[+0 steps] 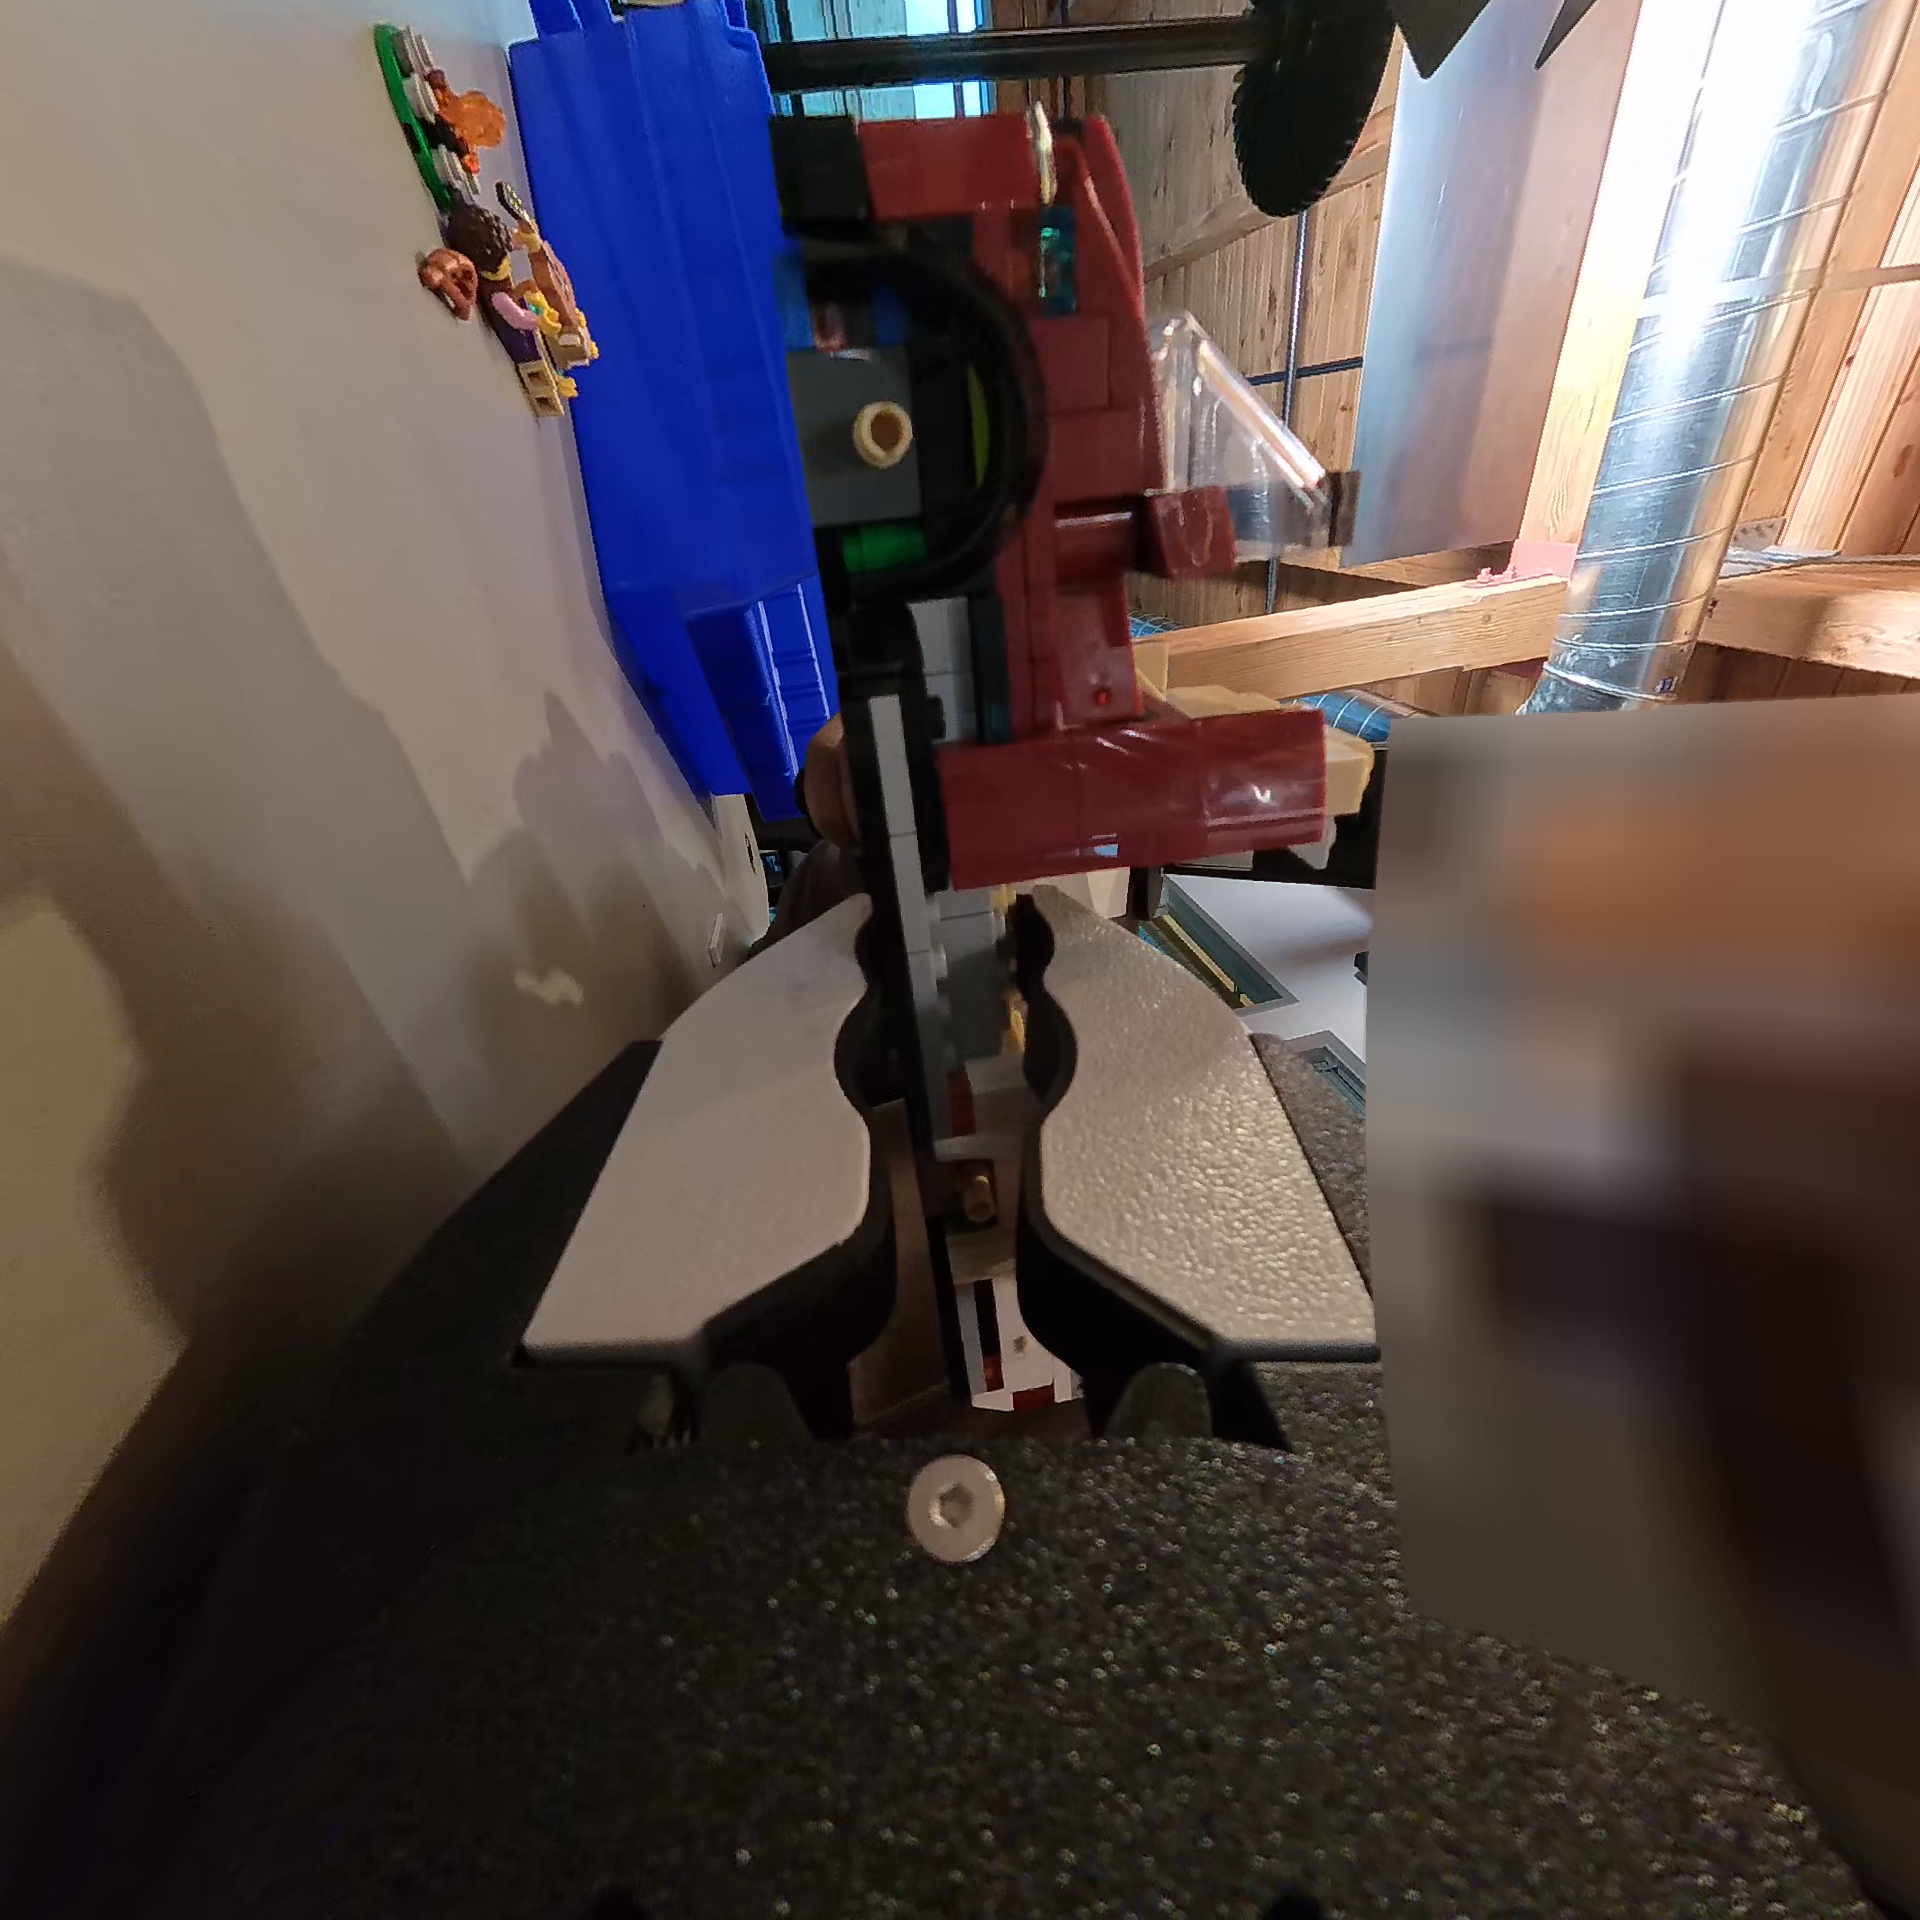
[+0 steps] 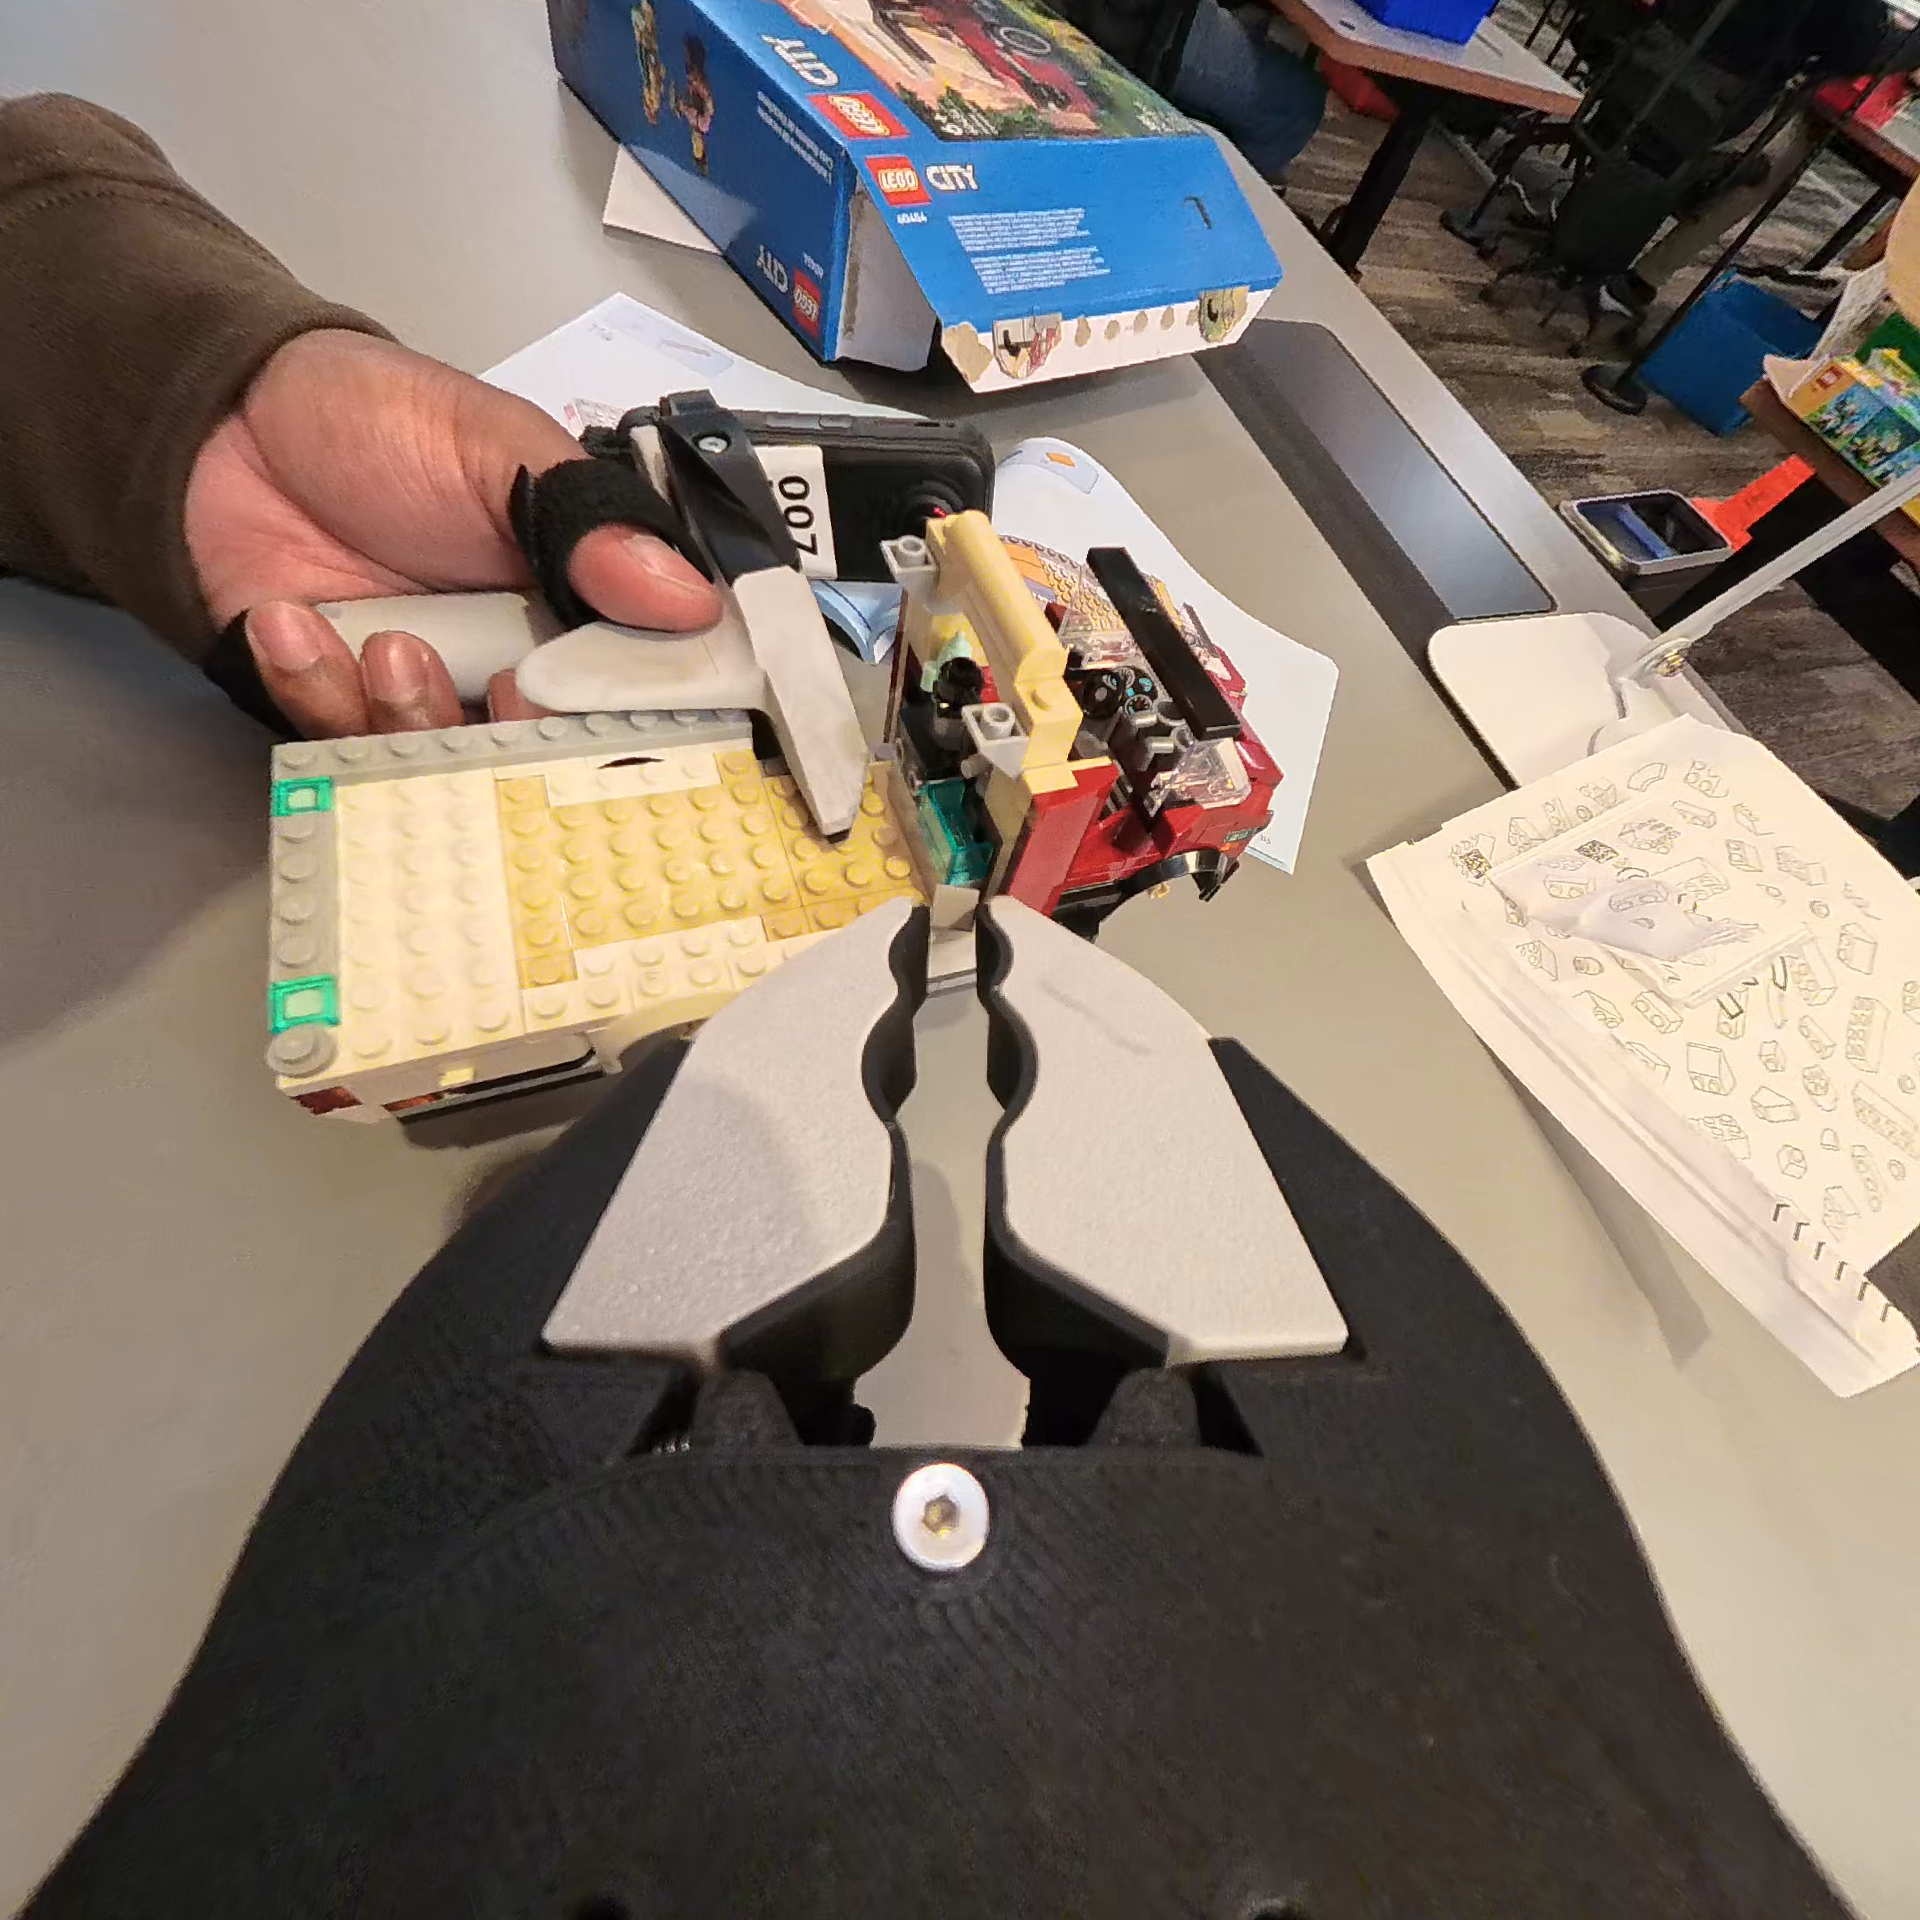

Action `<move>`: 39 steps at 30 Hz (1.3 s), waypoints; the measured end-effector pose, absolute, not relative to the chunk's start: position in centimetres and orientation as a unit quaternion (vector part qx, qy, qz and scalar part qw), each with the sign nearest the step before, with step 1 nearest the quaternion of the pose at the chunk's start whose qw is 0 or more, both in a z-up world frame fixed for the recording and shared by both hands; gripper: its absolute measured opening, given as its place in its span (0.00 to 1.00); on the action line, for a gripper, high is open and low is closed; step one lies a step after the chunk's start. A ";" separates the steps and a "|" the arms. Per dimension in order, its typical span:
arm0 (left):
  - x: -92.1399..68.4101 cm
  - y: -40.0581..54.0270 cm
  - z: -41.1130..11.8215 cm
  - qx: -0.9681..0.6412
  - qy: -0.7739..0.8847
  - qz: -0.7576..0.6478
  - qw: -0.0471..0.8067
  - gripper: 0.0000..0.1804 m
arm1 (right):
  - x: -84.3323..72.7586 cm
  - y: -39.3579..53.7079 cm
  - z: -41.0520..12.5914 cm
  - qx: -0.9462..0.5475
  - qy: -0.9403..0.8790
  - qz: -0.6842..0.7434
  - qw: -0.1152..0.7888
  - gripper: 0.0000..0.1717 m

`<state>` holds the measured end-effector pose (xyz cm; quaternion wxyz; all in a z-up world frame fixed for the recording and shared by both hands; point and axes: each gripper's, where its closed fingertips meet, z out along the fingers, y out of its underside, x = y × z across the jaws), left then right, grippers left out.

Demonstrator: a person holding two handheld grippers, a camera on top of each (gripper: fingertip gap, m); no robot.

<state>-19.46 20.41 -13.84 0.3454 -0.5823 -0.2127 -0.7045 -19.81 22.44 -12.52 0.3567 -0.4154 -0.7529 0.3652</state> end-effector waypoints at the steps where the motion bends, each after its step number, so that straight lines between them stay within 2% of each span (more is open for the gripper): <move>1: -19.5 20.4 -13.8 -0.582 -0.213 -0.705 0.345 0.12 | -19.8 22.4 -12.5 -0.416 -0.752 0.367 0.356 0.05; 12: -19.6 20.5 -13.9 -0.582 -0.218 -0.702 0.348 0.12 | -19.7 22.8 -12.4 -0.420 -0.745 0.376 0.357 0.07; 28: -20.4 20.7 -14.7 -0.619 -0.214 -0.663 0.363 0.12 | -14.4 32.4 -12.0 -0.552 -0.663 0.306 0.403 0.09; 39: -20.2 20.7 -14.8 -0.626 -0.209 -0.658 0.363 0.12 | -11.9 32.5 -17.6 -0.588 -0.681 0.251 0.357 0.12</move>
